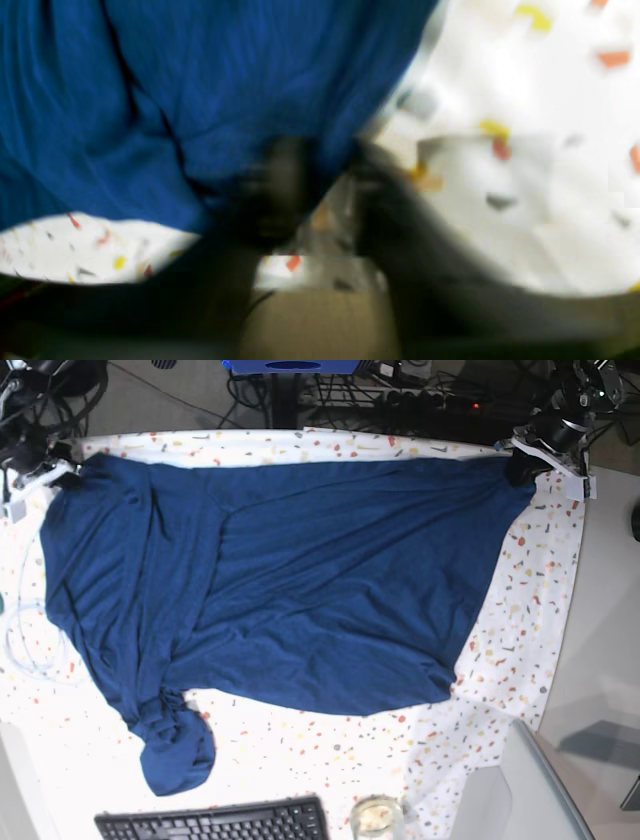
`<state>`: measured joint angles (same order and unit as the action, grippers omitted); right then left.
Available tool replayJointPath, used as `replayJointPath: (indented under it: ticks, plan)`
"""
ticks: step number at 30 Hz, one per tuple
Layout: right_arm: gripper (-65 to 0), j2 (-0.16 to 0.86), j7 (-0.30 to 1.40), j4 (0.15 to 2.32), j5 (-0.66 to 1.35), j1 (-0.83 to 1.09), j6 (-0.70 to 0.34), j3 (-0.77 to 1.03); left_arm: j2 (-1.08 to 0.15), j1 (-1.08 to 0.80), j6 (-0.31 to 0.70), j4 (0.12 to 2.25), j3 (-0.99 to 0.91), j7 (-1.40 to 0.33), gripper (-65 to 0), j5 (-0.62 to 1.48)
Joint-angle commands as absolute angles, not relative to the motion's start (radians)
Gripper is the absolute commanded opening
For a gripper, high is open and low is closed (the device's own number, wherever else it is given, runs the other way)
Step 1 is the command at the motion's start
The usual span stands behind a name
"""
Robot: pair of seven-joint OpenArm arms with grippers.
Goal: Layout the t-shirt on the table in an organized manner, then fold the t-shirt properly
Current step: 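Hold the shirt edge with both grippers and pull it taut, then stretch the shirt edge between both grippers and lower it flat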
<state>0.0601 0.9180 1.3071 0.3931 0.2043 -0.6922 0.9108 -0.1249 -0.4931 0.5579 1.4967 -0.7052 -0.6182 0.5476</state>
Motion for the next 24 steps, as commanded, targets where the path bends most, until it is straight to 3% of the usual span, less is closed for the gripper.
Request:
replayJointPath:
  ticks: [1,2,5,12,24]
  plan:
    - [-65.0,0.077,0.909,1.336,0.407,0.203,-0.698,0.917,-0.137,-0.496,0.564,1.511,-0.71,-0.602,-65.0,0.561]
    - [-62.1,0.076,0.909,1.349,0.407,0.208,-0.698,0.917,-0.137,-0.496,0.564,1.511,-0.71,-0.602,-65.0,0.561]
    - [-65.0,0.073,0.911,1.419,0.407,0.228,-0.698,0.912,-0.137,-0.496,0.564,1.511,-0.71,-0.602,-65.0,0.561]
    - [-64.8,0.076,1.013,1.531,0.404,0.236,-0.698,0.921,-0.143,-0.509,0.564,1.523,-0.71,-0.608,-65.0,0.561]
    - [-64.8,0.096,1.015,1.498,0.398,0.231,-0.698,0.918,-0.143,-0.53,0.564,1.523,-0.708,-0.607,-65.0,0.561]
